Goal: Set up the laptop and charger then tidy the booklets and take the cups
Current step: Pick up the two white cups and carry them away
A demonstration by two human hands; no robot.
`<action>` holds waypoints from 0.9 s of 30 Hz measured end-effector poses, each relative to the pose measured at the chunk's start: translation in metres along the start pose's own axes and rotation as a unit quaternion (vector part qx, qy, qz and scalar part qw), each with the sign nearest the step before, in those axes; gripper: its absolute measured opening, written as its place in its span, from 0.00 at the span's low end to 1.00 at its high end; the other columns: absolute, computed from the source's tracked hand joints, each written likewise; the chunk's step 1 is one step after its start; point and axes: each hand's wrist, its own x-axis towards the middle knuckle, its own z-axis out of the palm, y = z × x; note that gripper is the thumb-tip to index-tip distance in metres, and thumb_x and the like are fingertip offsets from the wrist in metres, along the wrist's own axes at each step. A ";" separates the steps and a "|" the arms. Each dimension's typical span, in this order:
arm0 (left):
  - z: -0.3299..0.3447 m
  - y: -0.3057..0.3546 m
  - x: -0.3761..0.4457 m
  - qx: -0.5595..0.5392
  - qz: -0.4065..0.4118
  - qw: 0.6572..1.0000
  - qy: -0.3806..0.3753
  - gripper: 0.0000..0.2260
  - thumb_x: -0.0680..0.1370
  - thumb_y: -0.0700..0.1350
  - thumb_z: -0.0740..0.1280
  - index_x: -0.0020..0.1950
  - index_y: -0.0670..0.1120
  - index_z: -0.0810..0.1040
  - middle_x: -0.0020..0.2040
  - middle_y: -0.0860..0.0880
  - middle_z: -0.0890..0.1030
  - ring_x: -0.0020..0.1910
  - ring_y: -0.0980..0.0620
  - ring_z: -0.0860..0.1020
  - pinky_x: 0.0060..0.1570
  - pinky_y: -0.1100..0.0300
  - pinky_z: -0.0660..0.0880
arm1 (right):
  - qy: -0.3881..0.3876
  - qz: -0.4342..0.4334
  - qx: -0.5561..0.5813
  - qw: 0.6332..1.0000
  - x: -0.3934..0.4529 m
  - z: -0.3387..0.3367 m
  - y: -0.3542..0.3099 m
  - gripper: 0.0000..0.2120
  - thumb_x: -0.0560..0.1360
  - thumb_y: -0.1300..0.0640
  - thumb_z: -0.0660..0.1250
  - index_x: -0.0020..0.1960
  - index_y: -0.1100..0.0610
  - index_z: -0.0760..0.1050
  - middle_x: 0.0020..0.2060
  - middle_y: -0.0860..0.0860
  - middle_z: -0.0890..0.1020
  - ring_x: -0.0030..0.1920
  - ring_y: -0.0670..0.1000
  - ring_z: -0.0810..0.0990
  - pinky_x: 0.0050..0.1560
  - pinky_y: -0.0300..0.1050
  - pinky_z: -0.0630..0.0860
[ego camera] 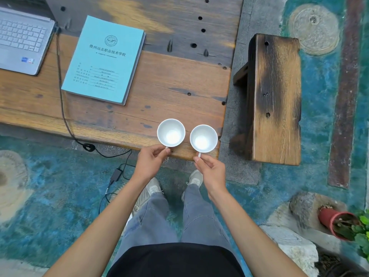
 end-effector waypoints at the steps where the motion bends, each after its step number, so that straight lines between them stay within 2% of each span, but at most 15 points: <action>1: 0.001 0.000 0.000 0.005 0.001 1.000 0.000 0.06 0.79 0.43 0.72 0.50 0.53 0.86 0.47 0.50 0.88 0.52 0.51 0.86 0.62 0.43 0.79 | 0.001 0.000 0.000 1.000 0.000 0.000 0.000 0.09 0.76 0.64 0.74 0.55 0.58 0.85 0.47 0.49 0.89 0.52 0.47 0.87 0.51 0.35 0.82; 8: 0.003 0.001 -0.006 0.007 0.007 1.000 0.020 0.08 0.78 0.43 0.73 0.47 0.57 0.86 0.46 0.52 0.88 0.51 0.51 0.86 0.60 0.43 0.80 | 0.000 0.000 -0.007 1.000 0.000 -0.002 0.001 0.10 0.76 0.63 0.75 0.57 0.57 0.85 0.47 0.47 0.89 0.51 0.45 0.87 0.51 0.35 0.82; 12: 0.005 0.004 -0.009 0.020 0.010 0.999 0.026 0.06 0.77 0.43 0.74 0.53 0.51 0.87 0.48 0.52 0.88 0.51 0.55 0.86 0.60 0.45 0.80 | -0.008 -0.003 -0.024 1.000 0.000 -0.004 -0.002 0.09 0.76 0.62 0.75 0.53 0.52 0.85 0.46 0.45 0.89 0.51 0.44 0.87 0.49 0.35 0.82; 15: 0.005 0.006 -0.014 0.048 0.005 0.998 0.038 0.11 0.76 0.43 0.75 0.58 0.46 0.86 0.49 0.51 0.88 0.50 0.58 0.85 0.60 0.48 0.81 | -0.008 -0.007 -0.026 1.000 -0.002 -0.007 -0.005 0.10 0.76 0.64 0.74 0.53 0.51 0.83 0.45 0.44 0.89 0.49 0.43 0.87 0.46 0.35 0.82; 19: 0.006 0.008 -0.026 0.092 0.009 0.994 0.060 0.14 0.75 0.44 0.76 0.59 0.50 0.83 0.48 0.56 0.86 0.50 0.62 0.84 0.60 0.52 0.80 | -0.006 -0.019 -0.062 0.998 -0.003 -0.019 -0.014 0.09 0.77 0.62 0.74 0.57 0.55 0.82 0.48 0.48 0.88 0.50 0.47 0.87 0.45 0.40 0.84; 21: 0.007 0.007 -0.033 0.127 0.018 0.989 0.076 0.18 0.74 0.47 0.76 0.63 0.51 0.81 0.53 0.56 0.85 0.55 0.62 0.82 0.62 0.54 0.78 | -0.007 -0.042 -0.112 0.993 -0.003 -0.029 -0.021 0.11 0.76 0.59 0.74 0.59 0.55 0.81 0.51 0.48 0.87 0.50 0.45 0.86 0.46 0.41 0.84; 24: 0.011 0.002 -0.040 0.163 0.041 0.980 0.106 0.27 0.74 0.51 0.76 0.71 0.52 0.76 0.67 0.54 0.80 0.67 0.55 0.76 0.69 0.50 0.72 | 0.017 -0.118 -0.213 0.970 -0.001 -0.046 -0.035 0.12 0.76 0.52 0.74 0.58 0.51 0.79 0.52 0.42 0.84 0.49 0.38 0.83 0.49 0.30 0.77; 27: 0.020 -0.003 -0.050 0.211 0.058 0.964 0.150 0.32 0.75 0.59 0.72 0.77 0.57 0.67 0.80 0.51 0.64 0.79 0.49 0.62 0.75 0.45 0.60 | 0.005 -0.218 -0.286 0.933 0.001 -0.062 -0.052 0.11 0.78 0.47 0.71 0.57 0.46 0.74 0.54 0.42 0.80 0.55 0.44 0.80 0.51 0.31 0.74</action>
